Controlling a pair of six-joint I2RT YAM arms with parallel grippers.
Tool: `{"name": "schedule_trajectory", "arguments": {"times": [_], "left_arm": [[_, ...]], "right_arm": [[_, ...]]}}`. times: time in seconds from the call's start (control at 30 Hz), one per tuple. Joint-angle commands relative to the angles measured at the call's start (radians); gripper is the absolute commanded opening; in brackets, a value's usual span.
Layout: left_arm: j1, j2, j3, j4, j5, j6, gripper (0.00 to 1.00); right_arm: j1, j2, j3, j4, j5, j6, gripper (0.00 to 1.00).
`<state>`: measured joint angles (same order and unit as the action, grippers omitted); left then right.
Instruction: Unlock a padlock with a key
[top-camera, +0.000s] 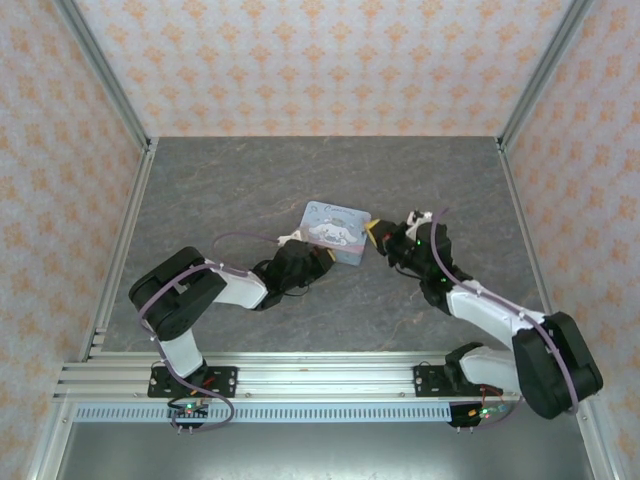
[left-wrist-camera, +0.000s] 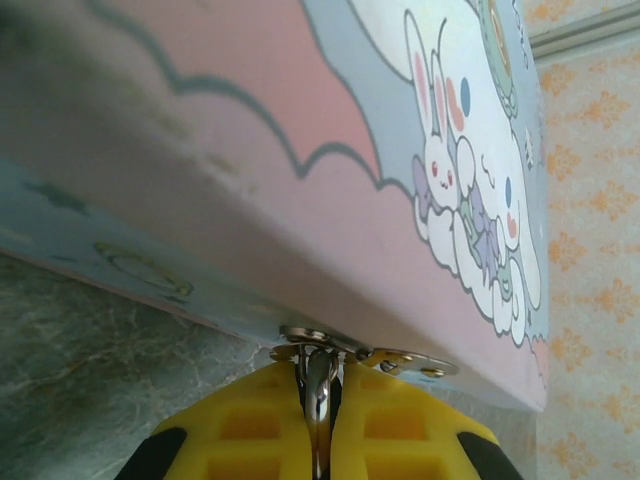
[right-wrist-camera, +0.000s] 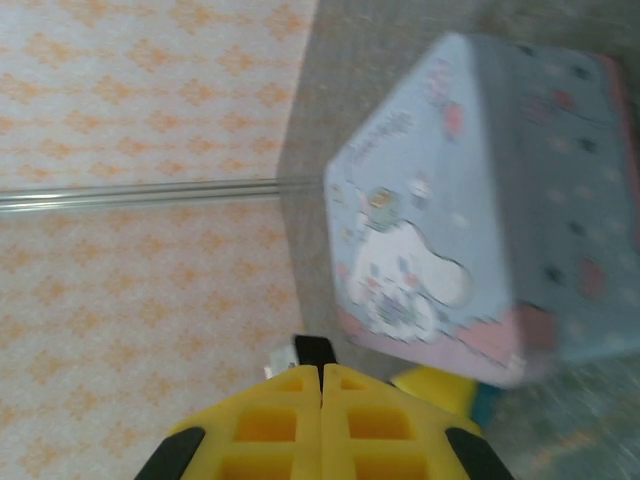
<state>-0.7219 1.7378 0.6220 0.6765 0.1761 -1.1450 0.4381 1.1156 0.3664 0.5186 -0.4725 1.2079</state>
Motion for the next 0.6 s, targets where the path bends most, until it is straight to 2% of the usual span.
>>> {"name": "schedule_trajectory", "arguments": {"times": [0.0, 0.13, 0.27, 0.57], "left_arm": [[0.006, -0.03, 0.025, 0.028, 0.01, -0.045, 0.0], [0.006, -0.016, 0.027, 0.066, 0.016, -0.089, 0.0], [0.007, -0.001, 0.024, 0.114, 0.025, -0.135, 0.0], [0.004, 0.007, 0.013, 0.177, 0.03, -0.218, 0.0]], "right_arm": [[0.045, -0.073, -0.054, -0.018, 0.055, 0.051, 0.0], [0.162, -0.101, -0.117, -0.016, 0.152, 0.085, 0.0], [0.242, -0.05, -0.155, 0.046, 0.218, 0.109, 0.0], [0.284, 0.154, -0.121, 0.194, 0.248, 0.116, 0.0]]}}
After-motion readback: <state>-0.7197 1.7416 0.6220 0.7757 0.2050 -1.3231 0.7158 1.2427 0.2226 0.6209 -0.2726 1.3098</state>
